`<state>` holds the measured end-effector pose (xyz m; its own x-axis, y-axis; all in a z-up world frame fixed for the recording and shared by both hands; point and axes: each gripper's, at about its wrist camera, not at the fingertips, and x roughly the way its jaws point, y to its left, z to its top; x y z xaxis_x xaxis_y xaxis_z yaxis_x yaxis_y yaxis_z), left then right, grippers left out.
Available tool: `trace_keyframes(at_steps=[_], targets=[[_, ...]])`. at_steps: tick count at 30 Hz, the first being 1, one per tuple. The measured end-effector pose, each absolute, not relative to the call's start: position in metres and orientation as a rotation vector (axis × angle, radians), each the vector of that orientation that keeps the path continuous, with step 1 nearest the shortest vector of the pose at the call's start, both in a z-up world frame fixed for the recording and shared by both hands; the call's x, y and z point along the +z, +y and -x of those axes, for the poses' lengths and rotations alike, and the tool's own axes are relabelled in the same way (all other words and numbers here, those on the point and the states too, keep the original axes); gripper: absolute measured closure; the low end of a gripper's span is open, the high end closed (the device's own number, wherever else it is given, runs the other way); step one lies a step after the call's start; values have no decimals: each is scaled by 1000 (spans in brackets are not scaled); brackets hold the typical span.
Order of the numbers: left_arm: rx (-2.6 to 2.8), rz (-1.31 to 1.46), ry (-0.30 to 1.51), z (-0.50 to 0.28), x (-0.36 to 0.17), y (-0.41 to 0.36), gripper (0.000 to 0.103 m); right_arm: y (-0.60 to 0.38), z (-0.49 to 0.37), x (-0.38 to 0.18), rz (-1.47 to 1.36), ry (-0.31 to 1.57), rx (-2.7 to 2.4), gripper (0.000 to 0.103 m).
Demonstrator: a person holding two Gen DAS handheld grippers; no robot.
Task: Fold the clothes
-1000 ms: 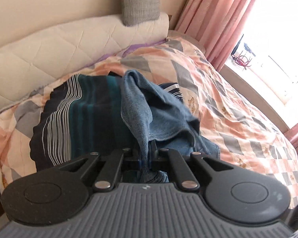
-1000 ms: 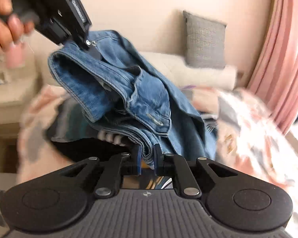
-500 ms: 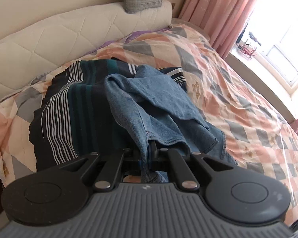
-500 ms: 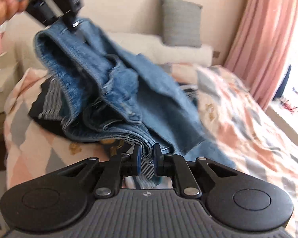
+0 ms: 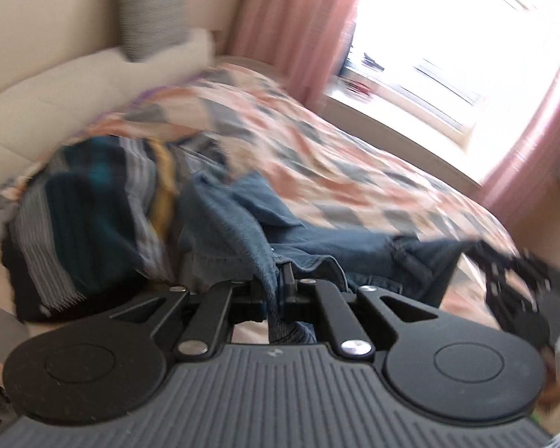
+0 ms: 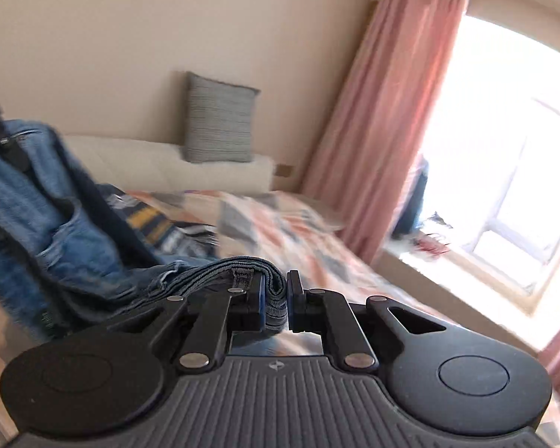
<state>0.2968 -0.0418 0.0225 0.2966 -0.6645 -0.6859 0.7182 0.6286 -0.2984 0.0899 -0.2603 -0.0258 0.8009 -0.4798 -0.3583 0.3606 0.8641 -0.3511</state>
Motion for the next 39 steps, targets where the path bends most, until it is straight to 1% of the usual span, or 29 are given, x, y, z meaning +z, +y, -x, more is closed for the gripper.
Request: trace_keyframes(at_steps=[4,9,13,14,15,17,18,19,20,21,22,27,31,33,34,37,39], targets=[[-1062,-127,946,-192,3,-65,99,-276,1,-24,329,513,-516,94],[-1343,-252,1051,-54,-30,-113,97,-307,123,-42,377,674,-626,94],[-1546,-390,1133,38,-55,-163,96,-364,212,-85,333,862,-802,92],[-1573,-418,1147,55,-60,-171,96,-383,231,-101,297,923,-865,95],[-1592,-442,1162,69,-66,-177,96,-398,251,-116,240,983,-925,94],[-1612,-479,1176,84,-73,-184,94,-412,295,-138,94,1042,-1020,94],[-1621,-492,1176,88,-76,-184,91,-412,314,-144,-1,1026,-1054,83],[-1632,-508,1164,92,-76,-182,88,-405,332,-148,-103,986,-1079,77],[-1639,-528,1150,96,-76,-180,79,-393,350,-150,-203,941,-1089,64],[-1639,-547,1142,97,-77,-179,75,-383,358,-155,-304,905,-1093,53],[-1635,-559,1151,95,-80,-179,75,-373,367,-162,-404,877,-1099,50],[-1546,-625,1225,82,-108,-190,76,-309,417,-207,-952,703,-1104,50],[-1431,-681,1244,52,-135,-216,76,-260,447,-242,-1297,550,-1172,50],[-1375,-706,1241,34,-145,-229,76,-244,464,-260,-1500,397,-1221,49],[-1354,-713,1241,25,-148,-235,76,-236,473,-266,-1599,289,-1244,49],[-1336,-708,1257,-1,-153,-249,75,-218,492,-279,-1812,-18,-1327,28],[-1333,-704,1263,-19,-154,-256,71,-216,496,-281,-1880,-160,-1347,26]])
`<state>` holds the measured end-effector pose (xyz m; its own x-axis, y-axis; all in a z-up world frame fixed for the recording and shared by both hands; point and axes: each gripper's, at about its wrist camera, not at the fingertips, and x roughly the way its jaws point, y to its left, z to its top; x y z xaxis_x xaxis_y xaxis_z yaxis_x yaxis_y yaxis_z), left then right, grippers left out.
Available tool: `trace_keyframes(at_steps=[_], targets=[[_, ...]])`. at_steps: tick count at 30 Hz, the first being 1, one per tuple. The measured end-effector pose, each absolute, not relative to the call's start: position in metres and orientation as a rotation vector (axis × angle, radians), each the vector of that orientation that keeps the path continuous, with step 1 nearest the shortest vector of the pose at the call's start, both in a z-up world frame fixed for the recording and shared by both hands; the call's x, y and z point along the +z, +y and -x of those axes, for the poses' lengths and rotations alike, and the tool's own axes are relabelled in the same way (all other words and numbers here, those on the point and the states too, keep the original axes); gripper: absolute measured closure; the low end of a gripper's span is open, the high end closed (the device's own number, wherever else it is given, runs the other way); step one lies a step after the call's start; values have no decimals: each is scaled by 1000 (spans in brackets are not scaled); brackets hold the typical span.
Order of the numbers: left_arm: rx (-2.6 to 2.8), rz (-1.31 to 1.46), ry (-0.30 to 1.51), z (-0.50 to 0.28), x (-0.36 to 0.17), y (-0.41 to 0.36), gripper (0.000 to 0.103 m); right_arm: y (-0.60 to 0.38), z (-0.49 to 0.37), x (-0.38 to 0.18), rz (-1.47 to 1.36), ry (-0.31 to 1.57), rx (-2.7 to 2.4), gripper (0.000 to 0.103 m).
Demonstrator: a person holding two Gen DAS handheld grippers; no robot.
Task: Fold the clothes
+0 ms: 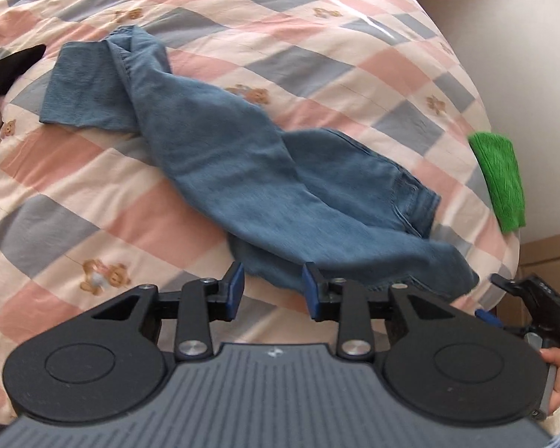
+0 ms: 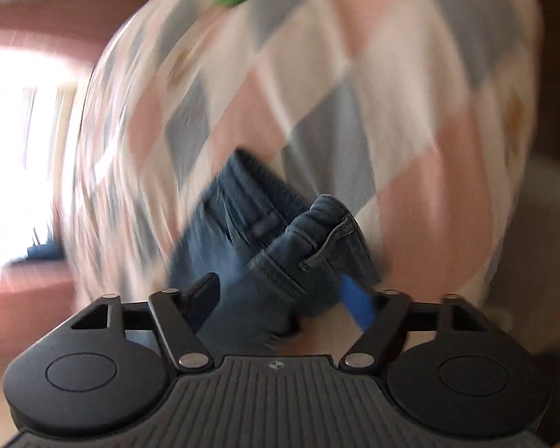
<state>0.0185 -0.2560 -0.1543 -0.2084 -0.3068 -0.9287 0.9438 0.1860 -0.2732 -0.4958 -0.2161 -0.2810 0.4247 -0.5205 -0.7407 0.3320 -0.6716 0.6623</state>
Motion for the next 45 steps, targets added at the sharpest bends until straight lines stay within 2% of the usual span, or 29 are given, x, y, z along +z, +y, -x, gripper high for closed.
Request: trace_keyframes(at_steps=[1,3,7,8,9,10,11,12,14,17,19,22,26,27,32,38,45], targets=[[-1333,-706,1260,-27,-155,-259,71,-220,495,-281,-1896,-195,-1355,25],[-1337,-711,1253,-41,-157,-265,70,-234,489,-283,-1952,-195,-1382,10],[-1340,-715,1247,-71,-163,-278,68,-247,469,-310,-2129,-216,-1428,11],[-1338,-713,1251,-79,-165,-282,68,-245,464,-318,-2172,-224,-1440,18],[-1336,-708,1257,-87,-168,-286,67,-241,457,-326,-2201,-228,-1450,40],[-1330,-702,1265,-96,-171,-291,66,-234,451,-333,-2216,-229,-1459,55],[-1320,-695,1273,-106,-174,-296,66,-225,444,-338,-2217,-223,-1467,78],[-1304,-689,1278,-116,-177,-303,66,-215,439,-341,-2214,-182,-1486,89],[-1268,-678,1287,-137,-184,-317,66,-188,429,-348,-2229,-85,-1513,92],[-1229,-674,1291,-160,-193,-345,66,-139,418,-367,-2335,-39,-1526,95],[-1225,-716,1276,-161,-201,-372,66,-117,412,-378,-2364,-103,-1522,95],[-1252,-808,1244,-148,-215,-410,63,-120,407,-379,-2339,-62,-1542,94],[-1330,-951,1225,-97,-241,-469,43,-134,408,-381,-2334,42,-1551,91],[-1327,-985,1236,-84,-250,-487,42,-133,408,-383,-2340,47,-1553,89],[-1254,-1195,1292,-17,-309,-569,46,-130,406,-390,-2366,59,-1563,84],[-1105,-1474,1336,33,-372,-589,54,-136,406,-389,-2393,84,-1546,79],[-1028,-1598,1240,56,-392,-584,57,-145,405,-392,-2414,122,-1520,72]])
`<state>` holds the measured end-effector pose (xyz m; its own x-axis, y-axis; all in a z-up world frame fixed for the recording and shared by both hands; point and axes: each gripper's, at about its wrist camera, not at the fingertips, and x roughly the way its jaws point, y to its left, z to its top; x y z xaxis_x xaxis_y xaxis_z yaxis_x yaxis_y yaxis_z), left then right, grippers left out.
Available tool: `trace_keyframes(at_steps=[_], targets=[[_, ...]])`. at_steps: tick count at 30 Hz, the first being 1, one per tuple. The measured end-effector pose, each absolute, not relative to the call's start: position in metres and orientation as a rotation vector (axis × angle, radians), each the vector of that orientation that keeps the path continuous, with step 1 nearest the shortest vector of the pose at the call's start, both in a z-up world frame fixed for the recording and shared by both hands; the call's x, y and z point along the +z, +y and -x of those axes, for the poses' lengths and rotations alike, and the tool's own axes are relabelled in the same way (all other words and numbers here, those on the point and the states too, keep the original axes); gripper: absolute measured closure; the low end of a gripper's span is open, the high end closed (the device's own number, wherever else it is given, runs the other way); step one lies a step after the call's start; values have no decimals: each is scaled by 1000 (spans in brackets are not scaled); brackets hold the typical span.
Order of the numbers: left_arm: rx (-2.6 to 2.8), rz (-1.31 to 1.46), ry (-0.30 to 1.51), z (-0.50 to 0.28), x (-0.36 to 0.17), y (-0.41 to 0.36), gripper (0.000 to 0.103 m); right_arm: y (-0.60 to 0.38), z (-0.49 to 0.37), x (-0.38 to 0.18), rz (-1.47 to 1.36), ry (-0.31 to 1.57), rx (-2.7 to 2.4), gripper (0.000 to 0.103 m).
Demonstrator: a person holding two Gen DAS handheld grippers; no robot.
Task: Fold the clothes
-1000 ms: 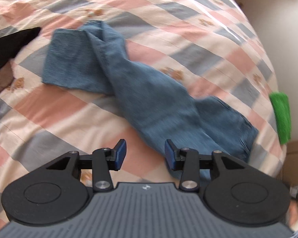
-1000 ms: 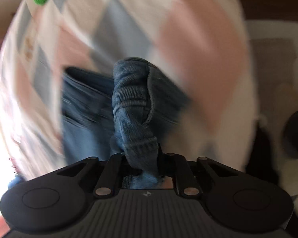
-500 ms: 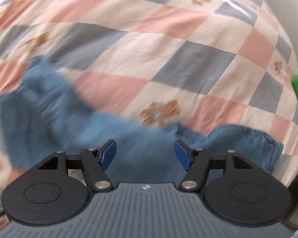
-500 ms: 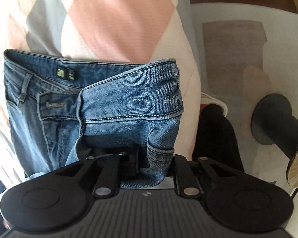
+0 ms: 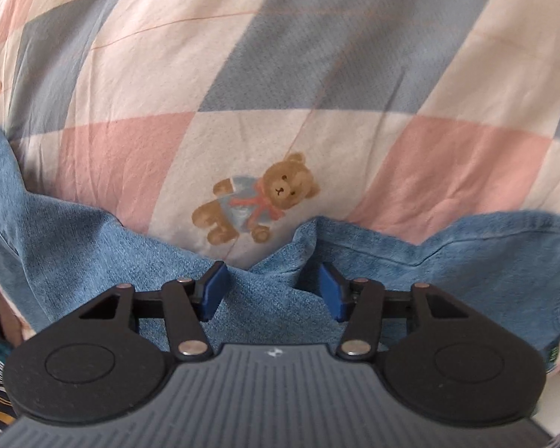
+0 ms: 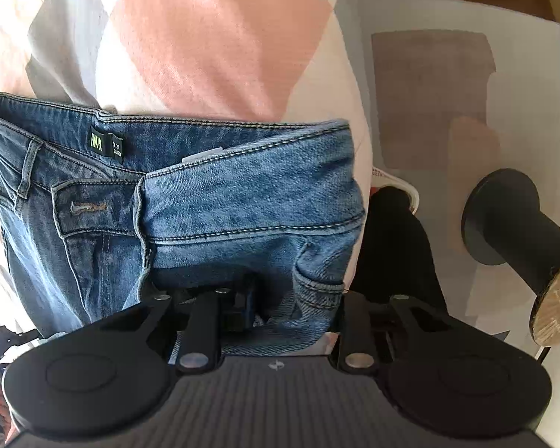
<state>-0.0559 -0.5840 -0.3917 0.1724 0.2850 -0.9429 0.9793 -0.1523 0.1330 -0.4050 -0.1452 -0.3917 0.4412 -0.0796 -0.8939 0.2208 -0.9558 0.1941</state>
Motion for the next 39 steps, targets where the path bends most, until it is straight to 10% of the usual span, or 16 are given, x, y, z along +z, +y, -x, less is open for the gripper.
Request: trace_keyframes(at_steps=[4,6,9,17,23,27,39], targets=[[-1038,-1663,1162,68,-399,-575,57,-146,403,-385,-2391,158,-1498,72],[-1073,-1701,1121,73,-400,-566,88,-147,403,-374,-2350,189,-1490,73],[-1146,-1628,1129,57,-381,-550,95,-151,405,-350,-2272,272,-1502,72],[-1192,-959,1494,-87,-294,-453,92,-229,372,-256,-1441,816,-1411,46],[-1245,-822,1539,-112,-278,-422,87,-283,263,-231,-800,1362,-1041,44],[-1277,-774,1500,-130,-261,-420,77,-293,256,-195,-945,1087,-925,28],[-1088,-641,1423,-245,-278,-512,59,-402,191,-264,-1351,526,-658,26]])
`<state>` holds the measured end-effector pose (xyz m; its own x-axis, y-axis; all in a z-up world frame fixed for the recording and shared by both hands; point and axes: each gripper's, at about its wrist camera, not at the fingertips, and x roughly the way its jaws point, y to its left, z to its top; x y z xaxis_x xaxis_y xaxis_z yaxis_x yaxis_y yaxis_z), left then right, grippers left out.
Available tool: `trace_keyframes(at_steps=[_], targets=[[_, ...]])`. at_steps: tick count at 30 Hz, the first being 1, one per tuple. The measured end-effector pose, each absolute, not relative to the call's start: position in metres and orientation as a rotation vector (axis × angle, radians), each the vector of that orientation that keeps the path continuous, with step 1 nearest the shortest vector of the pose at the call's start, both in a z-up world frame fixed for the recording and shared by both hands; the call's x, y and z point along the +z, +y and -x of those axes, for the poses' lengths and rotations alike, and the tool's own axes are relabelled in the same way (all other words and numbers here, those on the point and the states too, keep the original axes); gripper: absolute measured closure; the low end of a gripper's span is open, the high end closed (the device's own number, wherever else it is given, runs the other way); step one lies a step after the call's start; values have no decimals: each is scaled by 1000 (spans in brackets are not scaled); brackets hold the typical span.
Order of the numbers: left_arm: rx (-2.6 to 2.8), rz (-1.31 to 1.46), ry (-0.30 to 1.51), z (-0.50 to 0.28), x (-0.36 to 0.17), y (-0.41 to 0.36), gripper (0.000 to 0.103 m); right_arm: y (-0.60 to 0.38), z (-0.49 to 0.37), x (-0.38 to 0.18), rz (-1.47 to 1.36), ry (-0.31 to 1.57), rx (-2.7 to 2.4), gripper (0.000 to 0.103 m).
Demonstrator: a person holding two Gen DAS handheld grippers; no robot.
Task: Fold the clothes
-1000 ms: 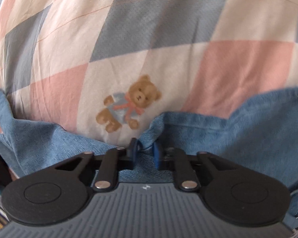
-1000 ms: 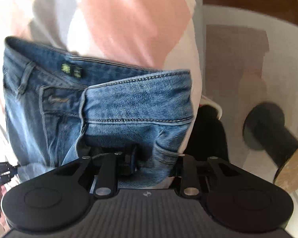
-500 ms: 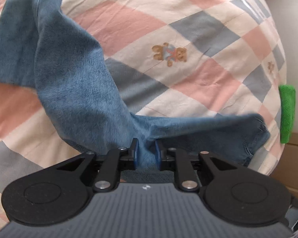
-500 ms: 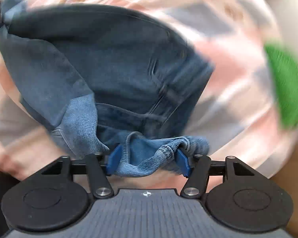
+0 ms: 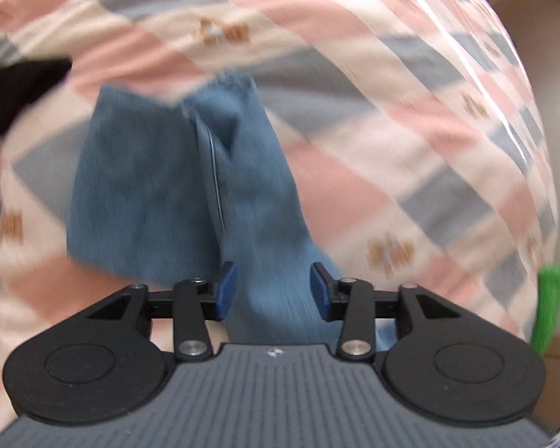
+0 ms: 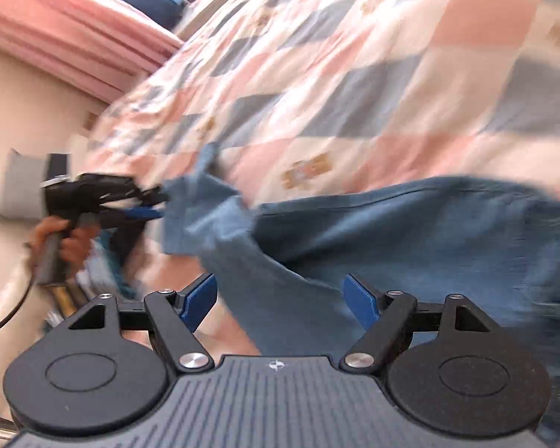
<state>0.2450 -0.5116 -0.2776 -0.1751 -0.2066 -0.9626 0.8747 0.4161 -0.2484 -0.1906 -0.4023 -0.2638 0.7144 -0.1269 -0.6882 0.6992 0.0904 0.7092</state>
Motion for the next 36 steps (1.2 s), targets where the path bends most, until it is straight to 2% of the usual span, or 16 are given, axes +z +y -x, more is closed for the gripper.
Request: trace_keyframes(at_steps=[5,7,8,9,10,11,12,15,19,23,24,25,27,28,32,36], targets=[[-1007,-784,1282,-250,-317,-598,39,-433,138,-315,-1405,566,-580,26],[-965,-870,1261,-248,-340,-619,41,-441,119,-328,-1386,614,-570,26],[-964,-896,1286,-248,-353,-626,52,-444,111,-334,-1388,626,-559,26],[-966,-902,1325,-248,-363,-630,81,-445,104,-338,-1397,631,-540,30],[-976,-893,1347,-246,-367,-629,93,-445,100,-341,-1398,631,-508,41],[-989,-884,1354,-244,-369,-627,94,-444,96,-343,-1395,629,-481,83],[-1008,-884,1334,-241,-366,-625,96,-441,95,-337,-1374,623,-481,98],[-1116,-787,1287,-246,-328,-603,98,-428,98,-312,-1309,579,-473,99],[-1210,-429,1258,-295,-239,-534,99,-395,103,-243,-1079,467,-387,99],[-1091,-199,1239,-363,-182,-417,94,-340,64,-209,-936,531,-123,98],[-1028,-212,1211,-376,-176,-385,84,-324,47,-212,-920,583,-69,88],[-942,-247,1184,-387,-174,-352,79,-306,30,-220,-928,648,-32,84],[-725,-330,1166,-407,-181,-285,65,-276,5,-238,-946,757,1,41],[-619,-361,1176,-416,-186,-252,65,-262,-5,-247,-955,805,4,36],[-430,-341,1293,-419,-213,-143,65,-242,14,-275,-1141,838,-92,35],[-475,-318,1429,-377,-253,-112,62,-244,109,-294,-1442,696,-359,35]])
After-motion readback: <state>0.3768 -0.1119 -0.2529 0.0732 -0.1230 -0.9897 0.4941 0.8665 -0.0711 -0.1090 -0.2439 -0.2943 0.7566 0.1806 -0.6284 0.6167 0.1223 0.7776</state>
